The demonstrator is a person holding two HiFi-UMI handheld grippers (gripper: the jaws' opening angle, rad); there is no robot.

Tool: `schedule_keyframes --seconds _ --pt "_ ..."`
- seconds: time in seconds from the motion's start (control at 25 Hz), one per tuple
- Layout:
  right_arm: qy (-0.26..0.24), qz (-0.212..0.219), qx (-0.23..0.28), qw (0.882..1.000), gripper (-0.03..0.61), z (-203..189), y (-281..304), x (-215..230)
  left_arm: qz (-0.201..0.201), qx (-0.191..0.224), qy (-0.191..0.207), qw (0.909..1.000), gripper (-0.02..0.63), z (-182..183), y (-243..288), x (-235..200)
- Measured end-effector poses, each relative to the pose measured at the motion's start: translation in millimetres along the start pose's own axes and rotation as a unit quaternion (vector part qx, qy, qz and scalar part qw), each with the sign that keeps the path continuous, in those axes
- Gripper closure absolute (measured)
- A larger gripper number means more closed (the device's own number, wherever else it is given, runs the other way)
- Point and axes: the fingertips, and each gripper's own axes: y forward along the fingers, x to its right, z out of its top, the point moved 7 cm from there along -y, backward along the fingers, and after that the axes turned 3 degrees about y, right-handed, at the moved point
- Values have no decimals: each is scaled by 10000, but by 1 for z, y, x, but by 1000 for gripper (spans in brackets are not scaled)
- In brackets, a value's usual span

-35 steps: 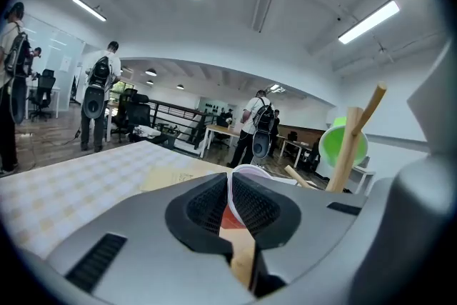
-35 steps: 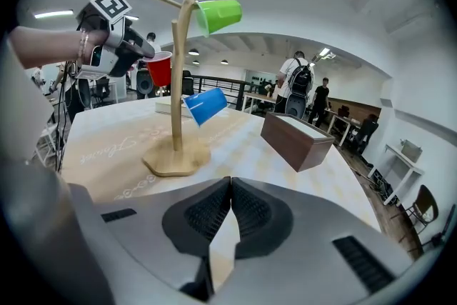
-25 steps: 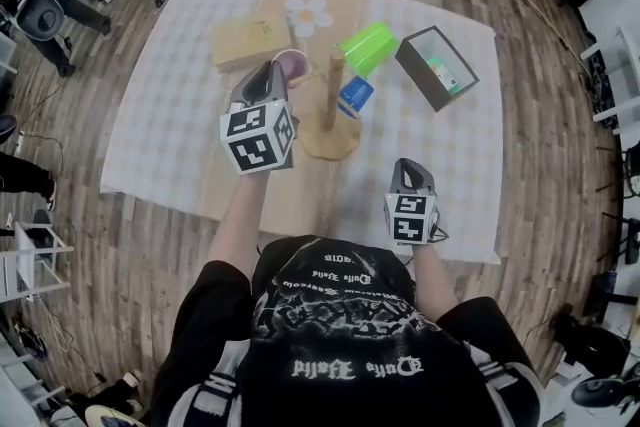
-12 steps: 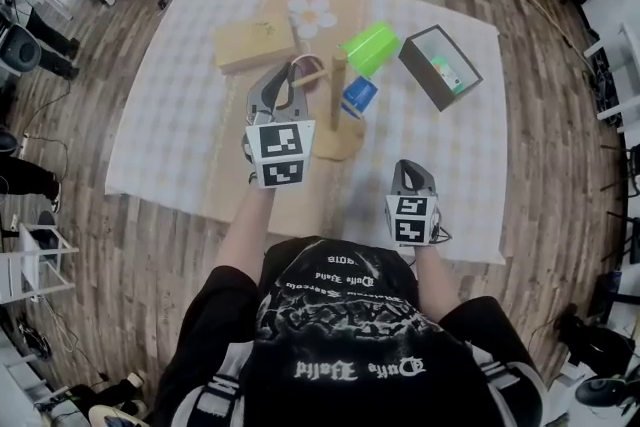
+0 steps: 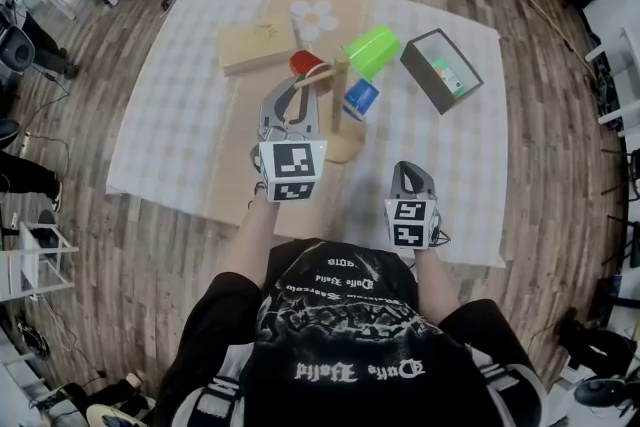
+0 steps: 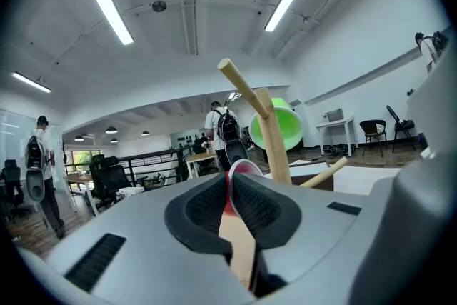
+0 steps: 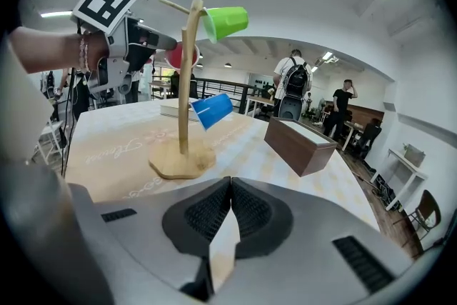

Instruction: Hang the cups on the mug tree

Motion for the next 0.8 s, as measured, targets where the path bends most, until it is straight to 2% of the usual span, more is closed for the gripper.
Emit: schedule_keyframes --seconds 0.2,0.4,0.6,0.68,0.8 --pt "-43 95 30 9999 568 2 -3 -5 -197 -88 263 9994 575 -9 -6 11" --pt "-91 211 37 9997 568 1 -1 -8 -309 -98 319 9990 574 -15 -8 19" --pt "-135 450 118 9988 568 4 -3 -13 -618 -128 352 9974 574 -22 -8 31" --pt "-129 553 165 9983 568 6 -3 -13 -659 -117 203 9975 575 -25 -8 33" --pt "-39 716 260 9971 568 10 -6 -14 -644 -91 -320 9974 575 -27 -11 31"
